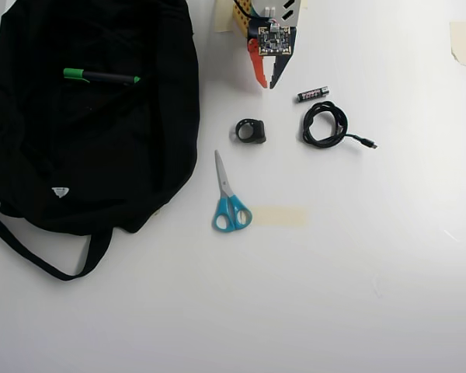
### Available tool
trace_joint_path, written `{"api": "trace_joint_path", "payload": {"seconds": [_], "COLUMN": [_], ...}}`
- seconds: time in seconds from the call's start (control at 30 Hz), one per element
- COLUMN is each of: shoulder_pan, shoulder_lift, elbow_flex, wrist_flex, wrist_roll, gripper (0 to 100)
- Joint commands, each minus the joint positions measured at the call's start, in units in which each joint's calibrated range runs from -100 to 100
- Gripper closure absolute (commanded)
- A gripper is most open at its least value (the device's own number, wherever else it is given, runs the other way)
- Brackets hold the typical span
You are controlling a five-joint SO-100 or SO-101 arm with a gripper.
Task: Put the green marker into the black bag
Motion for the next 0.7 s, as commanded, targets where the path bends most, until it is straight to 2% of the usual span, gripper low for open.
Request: {"api": "trace_joint_path", "payload": {"seconds": [0.0,0.17,0.67], "shoulder_pan": [-0.3,0.1,-0.2], "shoulder_lift": [-0.8,-0.7,-0.3], "elbow_flex": [1.4,8.3,8.4], "wrist_flex": [0.2,-0.1,0.2], "wrist_roll": [-0.3,-0.2,0.0], "gripper": [98,98,98]}}
